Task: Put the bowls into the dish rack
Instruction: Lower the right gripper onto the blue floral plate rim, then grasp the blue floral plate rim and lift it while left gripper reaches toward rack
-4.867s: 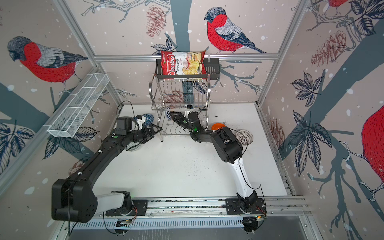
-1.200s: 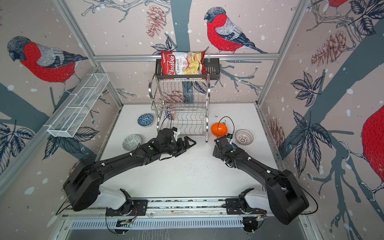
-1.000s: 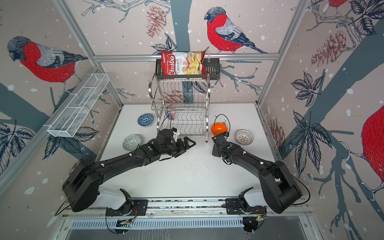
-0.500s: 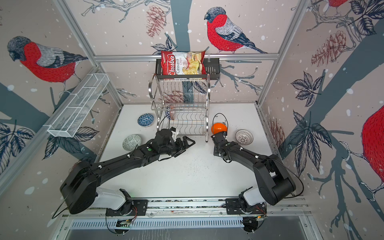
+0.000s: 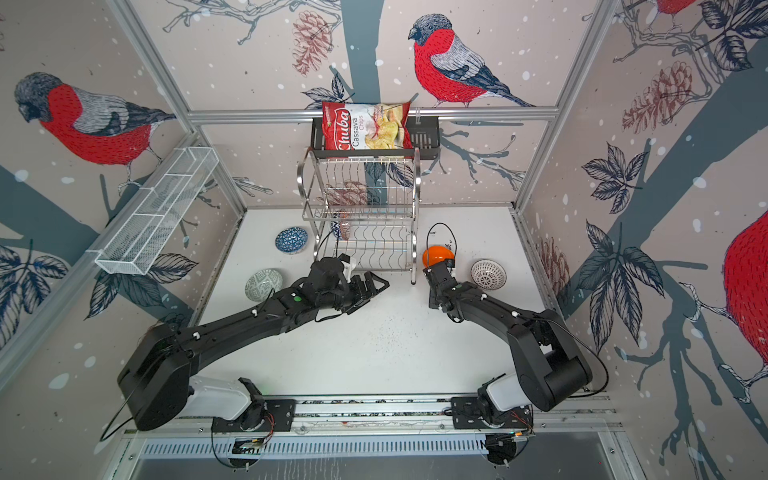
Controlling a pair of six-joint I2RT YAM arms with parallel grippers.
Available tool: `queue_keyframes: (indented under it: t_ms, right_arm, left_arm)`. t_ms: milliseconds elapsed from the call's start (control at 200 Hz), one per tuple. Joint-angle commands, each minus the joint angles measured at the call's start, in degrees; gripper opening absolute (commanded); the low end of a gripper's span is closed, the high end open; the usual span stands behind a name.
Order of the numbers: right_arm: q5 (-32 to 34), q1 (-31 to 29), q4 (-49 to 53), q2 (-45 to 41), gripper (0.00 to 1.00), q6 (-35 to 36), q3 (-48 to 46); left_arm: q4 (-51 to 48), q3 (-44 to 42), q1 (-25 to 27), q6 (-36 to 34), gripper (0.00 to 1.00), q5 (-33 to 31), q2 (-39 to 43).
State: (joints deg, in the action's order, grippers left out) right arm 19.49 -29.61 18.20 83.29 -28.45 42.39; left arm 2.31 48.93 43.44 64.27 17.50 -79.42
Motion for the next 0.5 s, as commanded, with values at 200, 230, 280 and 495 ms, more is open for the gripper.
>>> queue_keyframes:
  t_ms: [200, 230, 280, 495]
  right_arm:
    - [-7.63, 0.49, -2.59, -2.17, 0.02, -1.08, -0.77]
    - [-8.35, 0.47, -2.83, -2.47, 0.02, -1.08, -0.75]
    - [-9.36, 0.49, -3.07, -2.84, 0.02, -1.08, -0.67]
    - [-13.90, 0.38, -3.80, -4.63, 0.02, -1.63, 0.40]
  left_arm:
    - [-2.70, 2.98, 0.04, -1.03, 0.98, -1.93, -0.29]
    - [-3.02, 3.26, 0.07, -1.04, 0.98, -2.19, -0.22]
    - [-3.14, 3.52, 0.12, -1.08, 0.98, -2.54, -0.05]
    - [-4.60, 3.65, -0.45, -2.51, 0.98, -3.79, 1.74]
